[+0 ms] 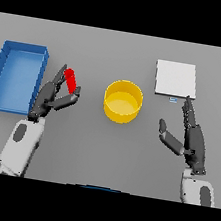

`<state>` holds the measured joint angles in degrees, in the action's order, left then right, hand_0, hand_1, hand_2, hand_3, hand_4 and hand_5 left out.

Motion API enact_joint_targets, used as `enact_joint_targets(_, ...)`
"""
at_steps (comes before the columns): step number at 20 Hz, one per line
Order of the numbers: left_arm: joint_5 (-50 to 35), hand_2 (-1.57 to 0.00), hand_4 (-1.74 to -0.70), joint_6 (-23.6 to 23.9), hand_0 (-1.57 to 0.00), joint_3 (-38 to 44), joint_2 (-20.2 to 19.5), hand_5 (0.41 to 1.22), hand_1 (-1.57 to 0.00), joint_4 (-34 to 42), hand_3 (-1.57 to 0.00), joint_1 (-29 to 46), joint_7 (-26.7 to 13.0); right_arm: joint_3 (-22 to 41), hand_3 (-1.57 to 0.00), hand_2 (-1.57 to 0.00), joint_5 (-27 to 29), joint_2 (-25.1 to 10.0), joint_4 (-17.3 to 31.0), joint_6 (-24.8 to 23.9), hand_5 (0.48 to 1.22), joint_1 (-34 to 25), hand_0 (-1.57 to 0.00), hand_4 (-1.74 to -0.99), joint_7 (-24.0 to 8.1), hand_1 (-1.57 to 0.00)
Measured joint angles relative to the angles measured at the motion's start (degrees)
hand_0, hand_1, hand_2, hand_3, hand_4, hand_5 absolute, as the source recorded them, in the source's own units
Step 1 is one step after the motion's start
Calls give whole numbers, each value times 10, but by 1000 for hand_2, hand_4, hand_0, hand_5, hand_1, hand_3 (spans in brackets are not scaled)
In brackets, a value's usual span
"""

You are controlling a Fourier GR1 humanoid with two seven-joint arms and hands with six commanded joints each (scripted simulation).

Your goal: Pick up the red beaker and tilt it to pour out 1 green nut into yellow bowl. Pick up the yellow bowl and place it on the metallic measuring scale.

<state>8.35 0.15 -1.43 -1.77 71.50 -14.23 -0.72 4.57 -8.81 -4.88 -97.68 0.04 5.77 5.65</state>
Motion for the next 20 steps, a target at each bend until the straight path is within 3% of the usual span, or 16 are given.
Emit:
enact_joint_targets(8,0,1,-1313,1,1,22,-5,706,1,-88,1,-82,20,0,1,1,0,3,6,-1,683,-14,1,-1324,-7,1)
enact_joint_targets(10,0,1,-1322,3,1,27,-5,710,1,-107,1,-101,16,-2,1,1,-3,4,9,-6,682,-17,1,-1315,-16,1)
enact_joint_targets(14,-1,-30,-1389,6,1,32,2,752,1,-137,-3,-121,46,1,1,1,-6,4,10,-5,683,-12,1,-1295,-7,1)
enact_joint_targets(15,-4,-122,-1416,9,-81,37,4,770,-84,-142,-75,-126,54,-3,1,1,-6,1,11,-6,684,-13,1,-1291,-3,1)
enact_joint_targets(16,-7,-307,-1444,13,-253,42,7,795,-276,-149,-220,-130,51,-5,1,1,-6,-4,8,-6,684,-11,1,-1289,1,1)
enact_joint_targets(18,-13,-715,-1441,23,-681,49,18,949,-701,-158,-706,-131,47,-3,1,1,-8,-1,10,-7,683,-17,1,-1285,-5,1)
enact_joint_targets(20,8,-1023,-1440,50,-1001,44,19,1047,-1014,-166,-1018,-135,53,-5,1,1,-1,0,10,-5,684,-17,1,-1287,-8,1)
